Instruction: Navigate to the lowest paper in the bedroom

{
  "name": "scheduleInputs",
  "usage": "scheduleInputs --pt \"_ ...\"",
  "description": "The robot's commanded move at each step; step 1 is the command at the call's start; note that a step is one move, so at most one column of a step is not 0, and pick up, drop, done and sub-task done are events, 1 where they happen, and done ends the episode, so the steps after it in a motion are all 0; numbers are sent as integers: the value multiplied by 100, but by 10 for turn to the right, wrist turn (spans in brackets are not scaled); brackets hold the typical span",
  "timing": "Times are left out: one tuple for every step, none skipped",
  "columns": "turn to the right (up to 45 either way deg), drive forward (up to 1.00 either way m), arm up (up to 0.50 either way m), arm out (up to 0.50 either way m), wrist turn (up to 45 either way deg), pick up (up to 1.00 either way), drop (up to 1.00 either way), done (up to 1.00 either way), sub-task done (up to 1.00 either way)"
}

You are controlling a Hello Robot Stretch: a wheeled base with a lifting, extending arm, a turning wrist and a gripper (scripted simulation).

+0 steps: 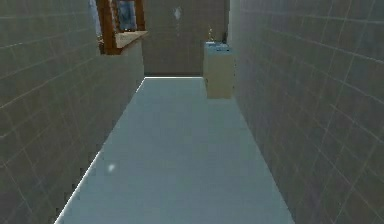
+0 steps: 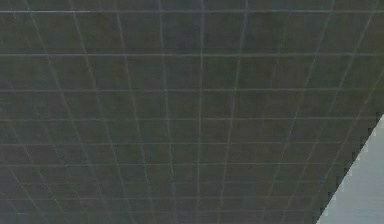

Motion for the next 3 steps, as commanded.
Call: scheduleInputs --pt "0 100 0 0 0 0 0 0 0" --pt "30 0 0 0 0 0 0 0 0" --pt "0 100 0 0 0 0 0 0 0"
